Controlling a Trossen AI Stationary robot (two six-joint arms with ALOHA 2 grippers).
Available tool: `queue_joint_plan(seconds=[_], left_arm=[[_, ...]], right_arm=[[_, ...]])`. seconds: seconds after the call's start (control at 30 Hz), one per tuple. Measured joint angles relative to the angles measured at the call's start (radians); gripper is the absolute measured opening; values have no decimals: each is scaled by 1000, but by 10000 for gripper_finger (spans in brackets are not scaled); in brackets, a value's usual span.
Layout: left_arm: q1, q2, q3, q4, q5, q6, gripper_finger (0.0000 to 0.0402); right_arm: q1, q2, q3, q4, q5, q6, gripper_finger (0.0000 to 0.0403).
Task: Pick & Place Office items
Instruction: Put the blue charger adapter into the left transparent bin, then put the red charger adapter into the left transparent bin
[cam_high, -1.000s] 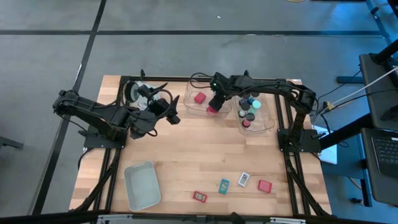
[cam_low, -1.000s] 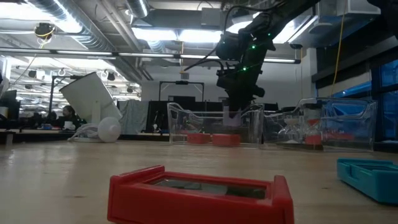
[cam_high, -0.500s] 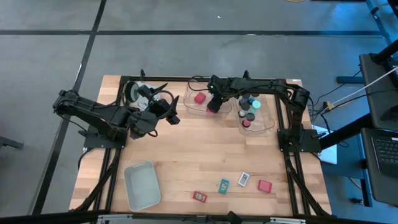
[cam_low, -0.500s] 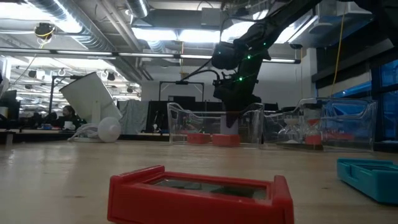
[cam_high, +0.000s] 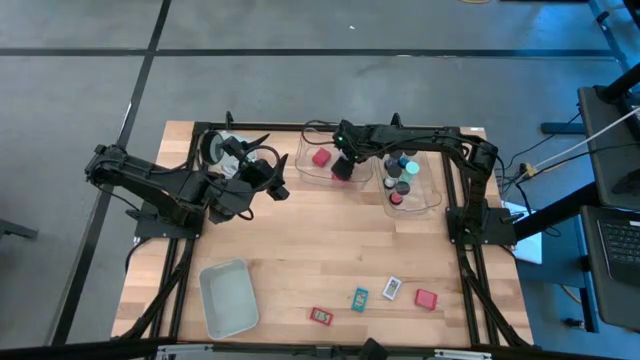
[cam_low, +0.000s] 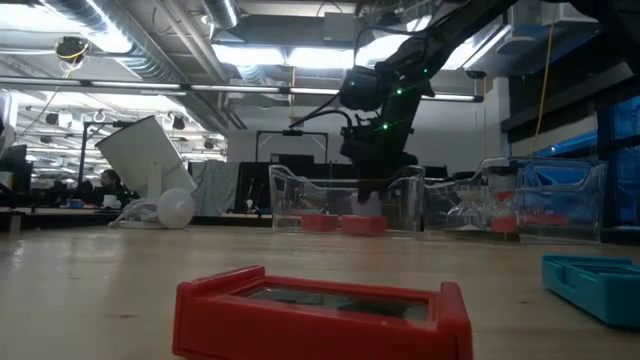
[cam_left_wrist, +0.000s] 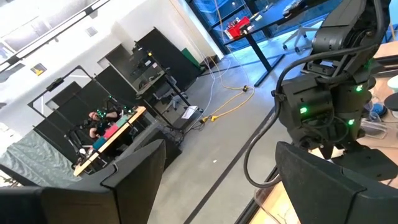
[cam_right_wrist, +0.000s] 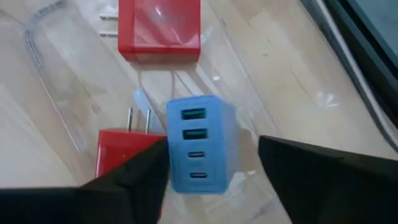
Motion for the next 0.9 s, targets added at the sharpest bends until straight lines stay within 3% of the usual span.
queue_joint_plan(seconds=[0.17,0.43,0.53,0.63,0.73,0.9], left_arm=[[0,0,0,-17,0,0,301],[-5,0,0,-29,2,-16,301],[-7,0,0,-70,60,-73,301],[-7,0,0,-169,222,-202,301],[1,1,-6,-273,485,-358,301],[-6,5,-118,-196,843,-423,301]], right_arm=[[0,-5,7,7,7,10,283],[17,-131,81,-94,8,36,277],[50,-221,87,-135,8,71,273],[109,-294,87,-203,8,121,271],[198,-351,87,-273,9,169,272],[401,-390,87,-411,9,267,272]])
